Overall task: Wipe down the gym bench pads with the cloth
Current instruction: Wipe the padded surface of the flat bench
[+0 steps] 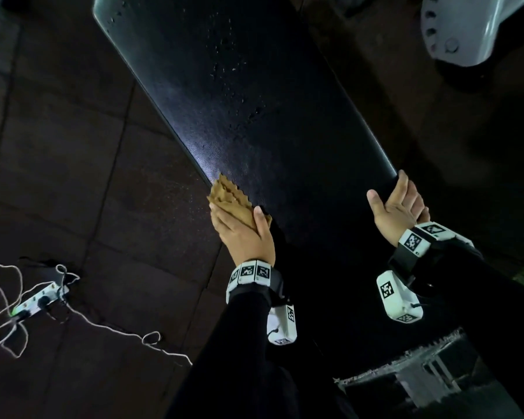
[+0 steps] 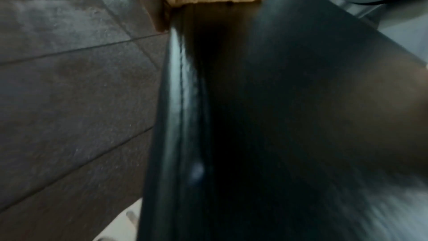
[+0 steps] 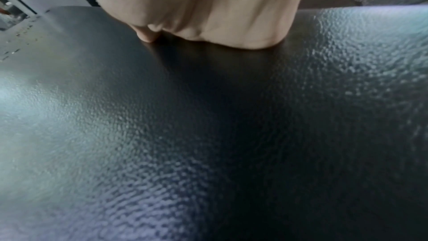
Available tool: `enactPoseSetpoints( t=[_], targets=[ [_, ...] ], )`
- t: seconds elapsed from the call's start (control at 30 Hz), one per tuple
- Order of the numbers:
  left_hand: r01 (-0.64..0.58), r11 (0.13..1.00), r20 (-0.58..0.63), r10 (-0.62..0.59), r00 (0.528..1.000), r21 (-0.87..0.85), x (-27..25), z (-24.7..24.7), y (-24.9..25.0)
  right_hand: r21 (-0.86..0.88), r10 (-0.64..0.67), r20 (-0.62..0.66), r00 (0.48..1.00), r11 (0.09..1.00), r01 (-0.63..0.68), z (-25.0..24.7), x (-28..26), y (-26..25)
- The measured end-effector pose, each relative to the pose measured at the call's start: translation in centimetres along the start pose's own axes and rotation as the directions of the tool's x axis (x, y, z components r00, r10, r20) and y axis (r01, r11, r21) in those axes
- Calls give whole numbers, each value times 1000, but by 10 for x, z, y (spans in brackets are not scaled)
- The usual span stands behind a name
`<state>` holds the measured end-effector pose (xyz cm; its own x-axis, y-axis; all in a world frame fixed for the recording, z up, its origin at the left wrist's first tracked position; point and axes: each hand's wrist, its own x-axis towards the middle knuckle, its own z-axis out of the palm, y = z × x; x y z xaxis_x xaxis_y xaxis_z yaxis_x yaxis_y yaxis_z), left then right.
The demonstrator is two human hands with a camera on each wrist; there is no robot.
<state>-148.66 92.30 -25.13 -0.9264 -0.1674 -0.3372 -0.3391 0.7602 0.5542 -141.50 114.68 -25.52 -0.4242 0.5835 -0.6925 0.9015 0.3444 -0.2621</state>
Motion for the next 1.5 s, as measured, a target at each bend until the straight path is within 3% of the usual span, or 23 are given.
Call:
enactPoseSetpoints(
  t=[0.2,0.37,0.5,0.73,0.83,1.1,1.23,1.37,1.5],
  targets=[
    [144,986,45,-140,989,-87,-50,6,-9,5,1,-8,1000,1000,-1,3,7,3],
    [178,984,47,-177,983,-15,-40,8,-10,9,-6,-41,999,1000,7,5,6,4],
    [182,983,70,-182,981,7,-11,0,-4,8,4,-30,1000,1000,-4,4,5,3],
    [69,997,46,-71,996,46,96,-24,18,9,7,-57,998,1000,-7,3,0,1],
    [64,997,61,-66,996,33,117,-28,21,4,26,-26,999,1000,-26,2,-2,0],
    [122,990,163,-110,981,-66,54,-22,-1,98,96,-74,993,991,-89,-7,-11,-19],
    [61,997,152,-52,987,-53,70,-25,4,151,63,-146,987,988,-41,-1,-3,-61],
    [-8,1000,113,10,994,-17,122,-36,19,188,148,-47,988,973,-137,7,16,-93],
    [-189,976,87,180,980,111,176,-51,38,143,165,-31,986,977,-159,10,21,-86]
  ],
)
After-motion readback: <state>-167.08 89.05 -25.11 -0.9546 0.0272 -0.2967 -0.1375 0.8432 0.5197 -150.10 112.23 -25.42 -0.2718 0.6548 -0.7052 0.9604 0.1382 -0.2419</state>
